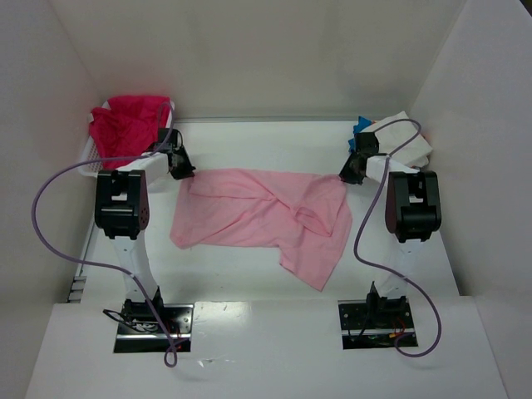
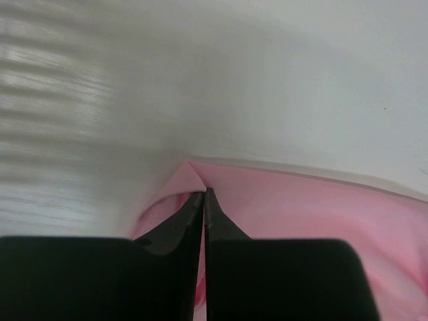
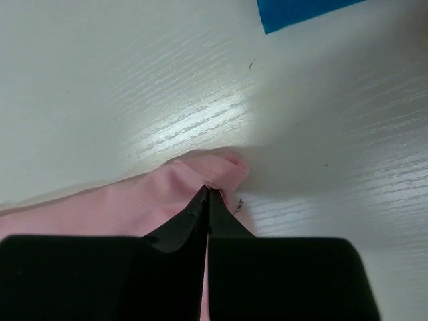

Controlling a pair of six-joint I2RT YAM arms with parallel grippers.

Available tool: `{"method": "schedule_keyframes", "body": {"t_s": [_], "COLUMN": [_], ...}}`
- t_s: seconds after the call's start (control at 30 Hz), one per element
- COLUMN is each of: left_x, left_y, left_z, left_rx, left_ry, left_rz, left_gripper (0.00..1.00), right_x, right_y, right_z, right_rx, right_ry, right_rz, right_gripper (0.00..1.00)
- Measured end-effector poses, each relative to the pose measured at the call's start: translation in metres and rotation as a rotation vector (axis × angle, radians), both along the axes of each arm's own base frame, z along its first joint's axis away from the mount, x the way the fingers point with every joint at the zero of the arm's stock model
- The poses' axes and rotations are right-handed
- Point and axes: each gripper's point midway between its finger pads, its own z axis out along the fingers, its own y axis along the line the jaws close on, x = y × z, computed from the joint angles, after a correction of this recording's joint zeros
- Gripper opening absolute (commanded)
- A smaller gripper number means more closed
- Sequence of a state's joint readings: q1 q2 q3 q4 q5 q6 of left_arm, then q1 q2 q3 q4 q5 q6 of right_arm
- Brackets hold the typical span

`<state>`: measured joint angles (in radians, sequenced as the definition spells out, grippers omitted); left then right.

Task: Fold and stack the t-shirts
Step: Fold the flattened tshirt in 1/3 of the way

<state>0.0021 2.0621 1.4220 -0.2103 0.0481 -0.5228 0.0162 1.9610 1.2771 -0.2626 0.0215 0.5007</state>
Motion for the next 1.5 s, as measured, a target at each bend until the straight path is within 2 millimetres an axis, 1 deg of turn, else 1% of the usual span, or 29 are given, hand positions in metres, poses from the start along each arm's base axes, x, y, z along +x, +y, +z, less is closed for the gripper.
{"method": "schedule_keyframes", "body": {"t_s": [0.07,0.17,0.3,0.4,0.5,0.67,0.9,0.97,1.07,1.17,1.2,1.27,1.33,1.37,1.4,1.43,1.5], "left_x": [0.0,0.003,0.005,0.007,0.01,0.017,0.023,0.024,0.03,0.042,0.044,0.054,0.06,0.064,0.067,0.071,0.075], "left_y": [0.002,0.004,0.007,0.01,0.013,0.022,0.029,0.03,0.03,0.031,0.031,0.032,0.033,0.033,0.034,0.034,0.035], "left_z": [-0.002,-0.001,0.0,0.002,0.005,0.012,0.018,0.019,0.026,0.042,0.045,0.054,0.059,0.061,0.063,0.064,0.065], "left_rx": [0.005,0.017,0.028,0.036,0.041,0.049,0.054,0.054,0.054,0.055,0.055,0.058,0.06,0.061,0.062,0.064,0.066], "left_ry": [0.008,0.003,-0.002,-0.01,-0.021,-0.047,-0.076,-0.081,-0.098,-0.144,-0.151,-0.18,-0.194,-0.204,-0.211,-0.216,-0.221], "left_rz": [0.006,0.015,0.024,0.032,0.04,0.061,0.077,0.079,0.079,0.081,0.081,0.084,0.086,0.087,0.086,0.087,0.088], "left_gripper": [0.01,0.0,0.0,0.0,0.0,0.0,0.0,0.0,0.0,0.0,0.0,0.0,0.0,0.0,0.0,0.05,0.23], "right_x": [0.0,0.007,0.031,0.044,0.053,0.075,0.091,0.102,0.116,0.131,0.133,0.135,0.139,0.139,0.14,0.14,0.141], "right_y": [0.0,-0.001,-0.003,-0.005,-0.006,-0.009,-0.01,-0.008,-0.006,-0.003,-0.002,-0.001,-0.001,-0.001,0.0,0.0,0.0], "right_z": [-0.003,0.004,0.026,0.04,0.05,0.062,0.069,0.071,0.07,0.06,0.057,0.047,0.043,0.04,0.039,0.04,0.042], "right_rx": [0.001,-0.007,-0.02,-0.029,-0.038,-0.058,-0.047,-0.037,-0.028,-0.018,-0.016,-0.015,-0.015,-0.016,-0.016,-0.018,-0.021], "right_ry": [0.005,-0.012,-0.077,-0.115,-0.141,-0.183,-0.203,-0.217,-0.227,-0.225,-0.221,-0.204,-0.198,-0.193,-0.189,-0.188,-0.191], "right_rz": [0.0,-0.003,-0.002,-0.001,0.004,0.016,0.034,0.043,0.057,0.075,0.078,0.085,0.095,0.099,0.102,0.105,0.112], "right_gripper": [0.01,0.01,0.01,0.01,0.01,0.01,0.01,0.01,0.01,0.01,0.01,0.03,0.03,0.05,0.1,0.18,0.33]}}
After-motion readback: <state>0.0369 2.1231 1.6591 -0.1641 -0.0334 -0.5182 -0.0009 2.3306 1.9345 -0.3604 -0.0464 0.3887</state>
